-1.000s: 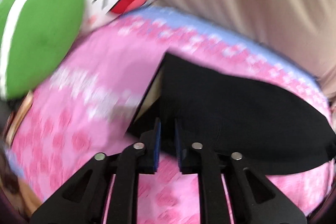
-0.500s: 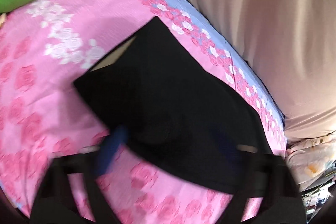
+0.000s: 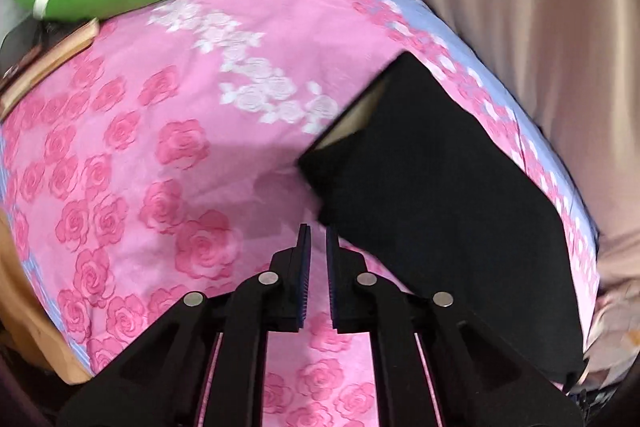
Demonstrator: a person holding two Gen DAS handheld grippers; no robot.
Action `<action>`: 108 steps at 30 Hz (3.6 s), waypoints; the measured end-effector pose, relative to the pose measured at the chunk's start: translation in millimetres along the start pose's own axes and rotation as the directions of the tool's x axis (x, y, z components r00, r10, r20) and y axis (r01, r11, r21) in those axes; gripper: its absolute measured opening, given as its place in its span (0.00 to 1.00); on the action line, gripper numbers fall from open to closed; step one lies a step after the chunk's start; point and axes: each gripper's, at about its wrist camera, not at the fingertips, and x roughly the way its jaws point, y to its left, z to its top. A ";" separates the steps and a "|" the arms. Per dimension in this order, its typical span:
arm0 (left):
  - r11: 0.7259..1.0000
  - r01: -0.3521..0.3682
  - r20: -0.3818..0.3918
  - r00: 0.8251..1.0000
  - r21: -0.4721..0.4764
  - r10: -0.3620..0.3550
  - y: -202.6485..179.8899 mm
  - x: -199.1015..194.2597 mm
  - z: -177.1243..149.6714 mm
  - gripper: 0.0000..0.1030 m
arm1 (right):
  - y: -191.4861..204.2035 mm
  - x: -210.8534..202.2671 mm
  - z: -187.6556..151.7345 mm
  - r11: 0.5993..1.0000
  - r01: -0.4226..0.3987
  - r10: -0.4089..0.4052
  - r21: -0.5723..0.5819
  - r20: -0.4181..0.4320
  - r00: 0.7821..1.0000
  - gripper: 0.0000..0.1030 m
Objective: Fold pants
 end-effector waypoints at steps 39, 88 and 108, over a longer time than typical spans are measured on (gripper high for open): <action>0.994 0.107 -0.044 0.993 0.008 -0.106 -50.5 37.5 3.6 0.28 | -77.2 19.6 28.2 0.957 0.169 -0.182 0.236 0.032 0.983 0.52; 0.909 -0.156 0.122 0.986 0.387 0.117 -102.9 49.0 -30.3 0.64 | 435.7 329.8 -43.1 0.728 -0.589 0.205 -0.351 -0.709 0.675 0.49; 0.910 -0.180 0.172 0.977 0.374 0.123 -103.8 47.2 -28.6 0.77 | 452.9 274.4 -72.0 0.656 -0.490 0.196 -0.574 -0.497 0.845 0.05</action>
